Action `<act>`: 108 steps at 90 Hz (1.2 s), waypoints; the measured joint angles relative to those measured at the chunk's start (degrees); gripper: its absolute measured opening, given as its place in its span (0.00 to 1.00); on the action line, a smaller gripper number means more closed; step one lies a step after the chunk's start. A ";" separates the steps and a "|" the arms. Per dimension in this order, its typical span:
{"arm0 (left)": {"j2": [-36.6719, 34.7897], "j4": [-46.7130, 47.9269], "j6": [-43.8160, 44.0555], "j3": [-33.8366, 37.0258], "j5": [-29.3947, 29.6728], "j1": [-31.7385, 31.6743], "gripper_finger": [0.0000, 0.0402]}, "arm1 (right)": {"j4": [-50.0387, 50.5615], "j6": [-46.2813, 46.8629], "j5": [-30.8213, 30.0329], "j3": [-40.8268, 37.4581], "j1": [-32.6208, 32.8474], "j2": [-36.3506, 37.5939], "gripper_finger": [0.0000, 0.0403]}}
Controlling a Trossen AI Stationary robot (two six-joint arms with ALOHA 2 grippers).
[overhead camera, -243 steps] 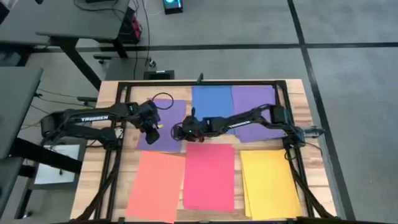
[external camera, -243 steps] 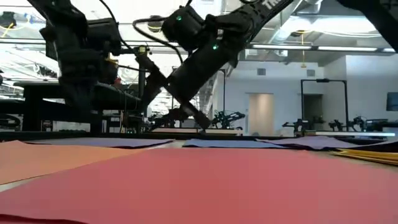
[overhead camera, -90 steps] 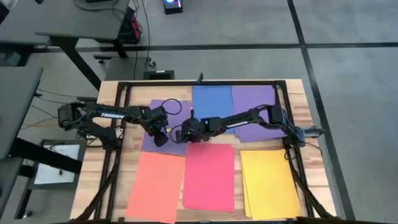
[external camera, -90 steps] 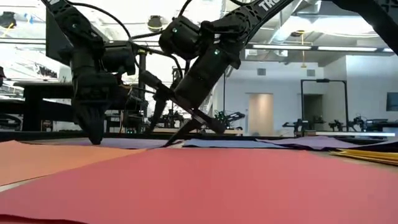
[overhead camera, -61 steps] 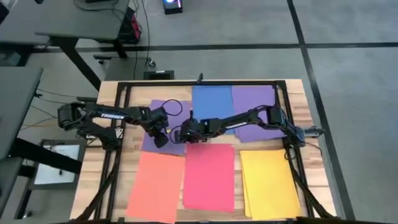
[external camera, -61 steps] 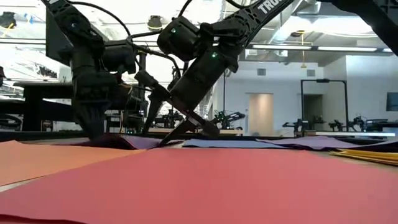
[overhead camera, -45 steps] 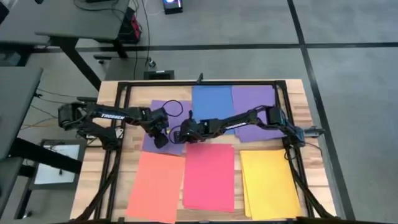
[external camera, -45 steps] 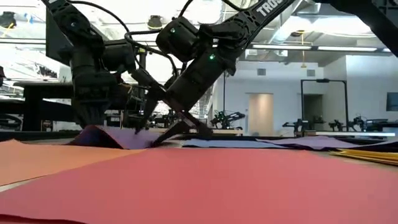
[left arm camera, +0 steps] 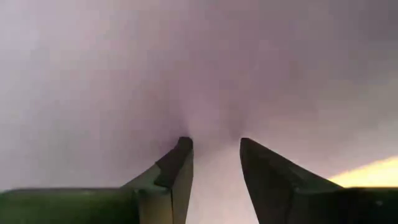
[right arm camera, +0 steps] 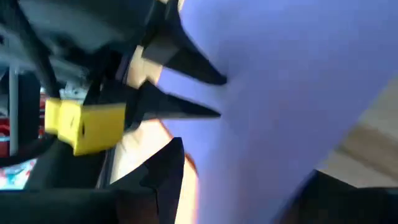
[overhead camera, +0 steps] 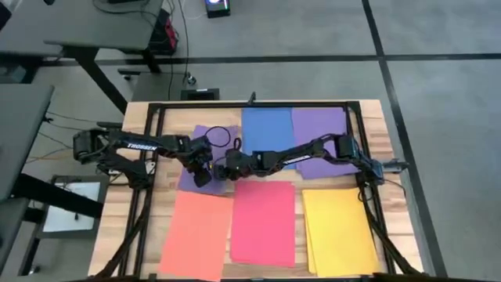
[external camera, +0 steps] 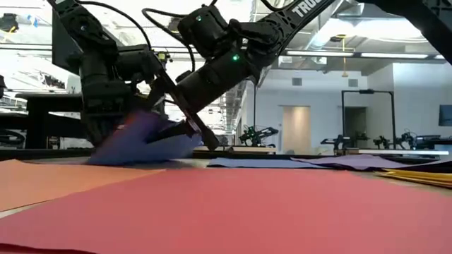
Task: Organize paper
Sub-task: Stack the purple paper on the top right purple papers
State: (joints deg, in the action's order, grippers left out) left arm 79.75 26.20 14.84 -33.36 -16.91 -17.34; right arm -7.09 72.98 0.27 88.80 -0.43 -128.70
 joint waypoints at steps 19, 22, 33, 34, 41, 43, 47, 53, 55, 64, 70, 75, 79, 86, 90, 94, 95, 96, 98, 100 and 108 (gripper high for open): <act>0.00 0.08 -0.47 0.00 0.00 -0.02 0.29 | 3.16 3.78 0.67 0.03 0.30 0.15 0.40; 0.00 0.08 -0.49 0.00 0.00 -0.02 0.29 | 4.90 4.56 1.21 0.02 0.16 0.67 0.40; 0.00 0.06 -0.51 0.00 0.02 -0.02 0.29 | 12.80 5.28 1.44 0.08 -0.22 3.19 0.40; 0.00 0.06 -0.51 0.00 0.01 -0.02 0.29 | 13.63 5.15 1.44 0.08 -0.26 3.43 0.40; 0.00 0.06 -0.51 0.00 0.00 -0.02 0.29 | 16.27 4.02 1.39 0.08 -0.62 5.05 0.40; 0.00 0.04 -0.51 0.00 0.00 -0.02 0.29 | 16.97 3.74 1.38 0.08 -0.70 5.39 0.40; 0.00 0.04 -0.55 0.00 0.00 -0.02 0.29 | 16.72 3.65 1.38 0.08 -0.82 5.77 0.40; 0.00 -0.05 -0.66 0.00 0.00 -0.02 0.29 | 15.71 3.67 1.38 0.12 -1.07 5.85 0.40; 0.00 -0.05 -0.66 0.00 0.00 -0.02 0.29 | 15.54 3.71 1.39 0.12 -1.20 5.85 0.40; 0.00 0.04 -0.64 0.00 0.00 -0.02 0.29 | 15.30 5.82 1.58 0.12 -1.22 5.83 0.40; 0.00 0.10 -0.64 0.00 0.04 -0.02 0.29 | 15.25 5.96 1.80 0.12 -1.22 5.83 0.40; 0.00 0.13 -0.64 0.00 0.04 -0.02 0.29 | 15.41 6.19 2.01 0.11 -1.22 5.86 0.40; 0.00 0.13 -0.64 0.00 0.04 -0.02 0.29 | 15.58 6.41 2.03 0.06 -1.22 6.12 0.40; 0.00 0.15 -0.66 0.00 0.07 -0.02 0.29 | 15.25 6.55 2.20 0.06 -1.22 6.45 0.40; 0.00 0.16 -0.64 0.00 0.06 -0.02 0.29 | 15.29 6.58 2.64 0.08 -1.22 6.53 0.40; 0.00 0.17 -0.64 0.00 0.07 -0.02 0.29 | 15.52 6.74 3.00 0.08 -1.22 6.53 0.40; 0.00 0.17 -0.64 0.00 0.07 -0.02 0.29 | 15.60 6.84 3.06 0.08 -1.22 6.53 0.40; 0.00 0.17 -0.64 0.00 0.07 -0.02 0.29 | 15.70 6.99 3.10 0.08 -1.22 6.53 0.40; 0.00 0.17 -0.64 0.00 0.07 -0.02 0.29 | 15.87 7.17 3.19 0.08 -1.19 6.53 0.40; 0.00 0.18 -0.64 0.00 0.07 -0.02 0.29 | 15.87 7.44 3.43 0.06 -1.10 6.53 0.40; 0.00 0.19 -0.64 0.00 0.07 -0.02 0.29 | 15.06 8.06 4.28 0.06 -0.84 6.71 0.40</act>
State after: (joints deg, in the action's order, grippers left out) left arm 79.75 26.39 14.20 -33.36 -16.84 -17.37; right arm 7.97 81.03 4.55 88.86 -1.27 -121.99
